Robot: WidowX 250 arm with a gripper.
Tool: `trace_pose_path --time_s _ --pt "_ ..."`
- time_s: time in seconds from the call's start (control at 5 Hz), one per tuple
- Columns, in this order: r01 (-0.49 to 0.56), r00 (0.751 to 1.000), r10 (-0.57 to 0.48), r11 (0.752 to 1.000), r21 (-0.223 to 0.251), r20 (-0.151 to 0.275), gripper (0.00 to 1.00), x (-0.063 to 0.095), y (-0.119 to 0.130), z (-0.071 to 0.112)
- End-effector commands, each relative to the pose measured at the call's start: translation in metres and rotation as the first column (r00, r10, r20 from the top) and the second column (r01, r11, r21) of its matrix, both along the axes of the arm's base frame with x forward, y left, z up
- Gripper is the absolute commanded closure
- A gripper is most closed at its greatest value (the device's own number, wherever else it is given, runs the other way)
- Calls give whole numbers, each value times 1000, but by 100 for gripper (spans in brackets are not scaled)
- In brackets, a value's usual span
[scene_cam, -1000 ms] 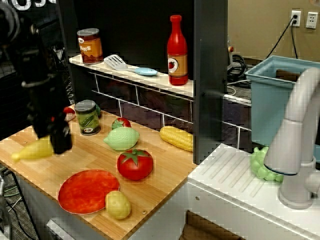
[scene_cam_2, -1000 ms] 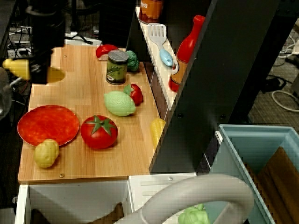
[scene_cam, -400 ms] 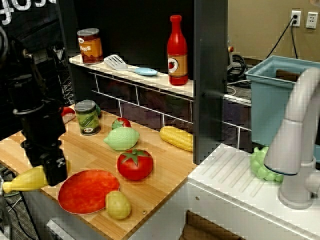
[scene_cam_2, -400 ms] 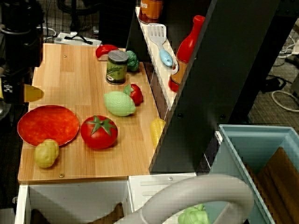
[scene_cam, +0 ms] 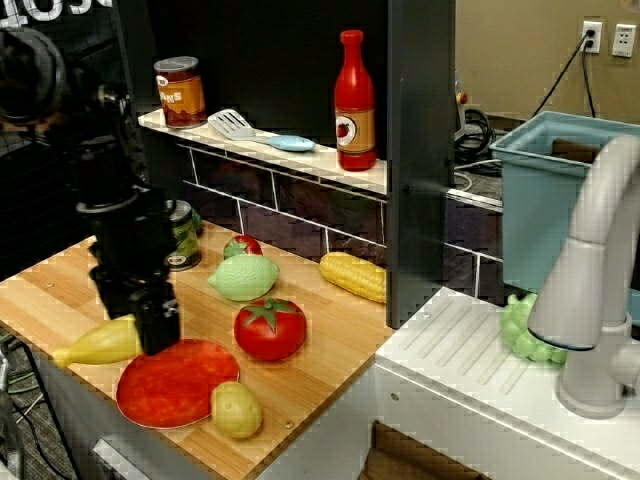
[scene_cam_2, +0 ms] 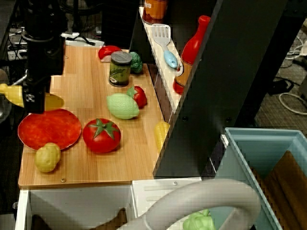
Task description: Put banana on plate
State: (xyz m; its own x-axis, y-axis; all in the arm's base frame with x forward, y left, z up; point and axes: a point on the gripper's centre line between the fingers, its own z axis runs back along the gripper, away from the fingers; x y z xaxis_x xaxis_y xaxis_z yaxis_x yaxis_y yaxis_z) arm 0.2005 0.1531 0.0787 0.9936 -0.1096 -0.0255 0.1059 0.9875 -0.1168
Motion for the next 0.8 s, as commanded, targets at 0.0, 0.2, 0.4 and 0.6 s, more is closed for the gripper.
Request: trace_pose_path --time_s 0.0,0.2,0.4,0.6 --pt "-25 1000 24 996 87 14 28 7 10 -26" --pt "-25 1000 24 996 87 14 0 7 10 -26" --pt "-25 1000 24 996 87 14 0 7 10 -26" --pt "-25 1000 24 996 87 14 0 7 10 -26"
